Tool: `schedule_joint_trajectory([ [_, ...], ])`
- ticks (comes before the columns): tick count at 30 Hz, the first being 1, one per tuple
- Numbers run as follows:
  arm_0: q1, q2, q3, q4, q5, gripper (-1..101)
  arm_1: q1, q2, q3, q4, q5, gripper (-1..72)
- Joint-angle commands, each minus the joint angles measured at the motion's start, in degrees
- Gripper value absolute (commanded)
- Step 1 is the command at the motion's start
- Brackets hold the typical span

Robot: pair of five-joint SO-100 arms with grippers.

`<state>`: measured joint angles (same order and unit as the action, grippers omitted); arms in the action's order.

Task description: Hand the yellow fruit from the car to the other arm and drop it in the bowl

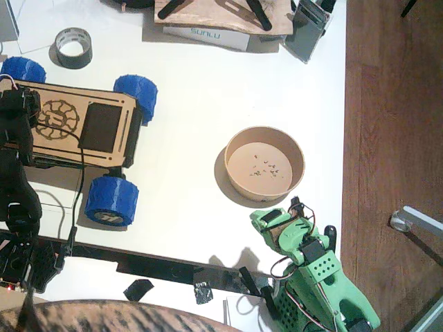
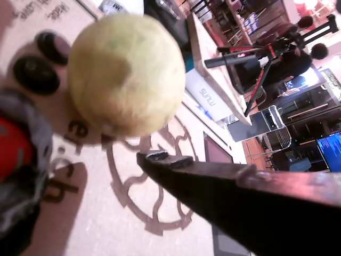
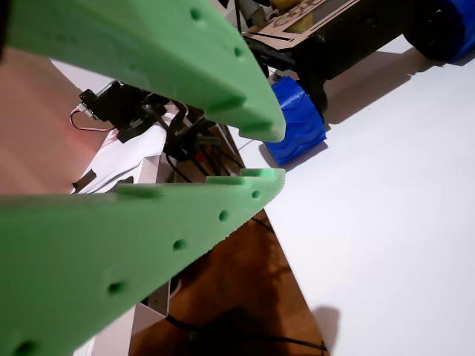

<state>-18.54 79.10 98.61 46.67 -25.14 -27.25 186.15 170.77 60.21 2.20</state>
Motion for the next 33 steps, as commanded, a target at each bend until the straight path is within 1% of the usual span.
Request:
schedule_joint_trajectory([
  [1, 0.09, -0.88, -3.69, -1.58, 0.79, 45, -0.26, 0.18, -2.64, -0.09, -0.53, 0.0],
  [7, 0.26, -8.00, -10.20, 0.44, 0.79, 46, -0.26, 0.18, -2.64, -0.09, -0.53, 0.0],
  [12, 0.26, -8.70, -11.25, 1.14, 0.79, 46, -0.18, 0.18, -2.64, -0.09, -0.53, 0.0],
  [23, 0.44, -8.96, -11.43, -0.35, 0.79, 46, -0.18, 0.18, -2.64, -0.09, -0.62, 0.0],
  [33, 4.04, -10.02, -11.51, -1.85, 0.70, 45, -0.09, 0.18, -2.64, -0.09, -0.70, 0.0],
])
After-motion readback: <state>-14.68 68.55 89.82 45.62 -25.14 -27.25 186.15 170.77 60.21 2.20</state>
